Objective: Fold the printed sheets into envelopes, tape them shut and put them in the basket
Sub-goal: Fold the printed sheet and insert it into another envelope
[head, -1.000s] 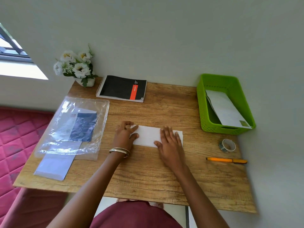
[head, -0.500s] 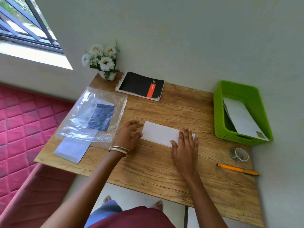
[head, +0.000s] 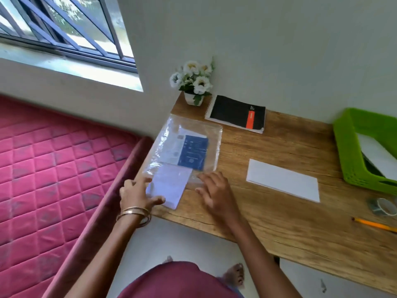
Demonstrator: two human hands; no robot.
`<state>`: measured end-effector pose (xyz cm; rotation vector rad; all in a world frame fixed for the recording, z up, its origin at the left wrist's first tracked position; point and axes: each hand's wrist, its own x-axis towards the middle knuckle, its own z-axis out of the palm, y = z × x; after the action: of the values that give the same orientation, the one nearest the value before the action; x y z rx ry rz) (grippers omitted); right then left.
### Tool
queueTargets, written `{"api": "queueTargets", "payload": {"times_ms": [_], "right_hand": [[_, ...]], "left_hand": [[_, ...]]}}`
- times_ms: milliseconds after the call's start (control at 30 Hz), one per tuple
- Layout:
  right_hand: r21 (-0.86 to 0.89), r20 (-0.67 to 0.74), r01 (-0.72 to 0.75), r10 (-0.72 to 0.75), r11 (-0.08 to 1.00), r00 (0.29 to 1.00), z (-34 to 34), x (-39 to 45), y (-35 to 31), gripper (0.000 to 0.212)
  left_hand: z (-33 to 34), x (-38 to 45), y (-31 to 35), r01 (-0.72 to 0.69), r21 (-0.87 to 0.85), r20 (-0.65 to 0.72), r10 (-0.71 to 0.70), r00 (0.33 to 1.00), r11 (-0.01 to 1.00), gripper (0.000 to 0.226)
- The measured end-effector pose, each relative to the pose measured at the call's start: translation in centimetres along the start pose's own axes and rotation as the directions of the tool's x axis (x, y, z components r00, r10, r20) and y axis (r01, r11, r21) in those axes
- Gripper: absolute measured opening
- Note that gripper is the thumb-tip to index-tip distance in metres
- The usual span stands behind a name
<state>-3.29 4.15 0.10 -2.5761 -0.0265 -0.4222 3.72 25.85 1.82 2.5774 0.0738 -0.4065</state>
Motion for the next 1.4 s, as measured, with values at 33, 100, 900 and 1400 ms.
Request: {"api": "queueTargets", "payload": {"times_ms": [33, 100, 900, 1400], "right_hand": [[0.011, 0.001, -0.005, 0.005, 1.0, 1.0, 0.7, 0.3, -0.4, 0.036], [0.045, 0.013, -0.028, 0.028, 0.999, 1.0, 1.6, 0.5, -1.2, 0.037], [0.145, -0.045, -0.178, 0.186, 0.973, 0.981, 3.8, -0.1, -2.0, 0.03], [0.467, 0.1, -0.373, 0.371, 0.802, 0.923, 1.7, -0.2, -2.0, 0.023]], "left_hand": [[-0.1, -0.1, -0.1, 0.016, 0.035, -0.022, -0.016, 1.0, 0.999, 0.069], [-0.2, -0.4, 0.1, 0.032, 0.096, -0.092, -0.023, 0.996, 0.995, 0.065], [-7.8, -1.8, 4.1, 0.512, -0.608, 0.701, 0.108, 0.705, 0.607, 0.013], [-16.0, -3.2, 14.2, 0.431, -0.878, 0.469, 0.55, 0.691, 0.207, 0.016]]}}
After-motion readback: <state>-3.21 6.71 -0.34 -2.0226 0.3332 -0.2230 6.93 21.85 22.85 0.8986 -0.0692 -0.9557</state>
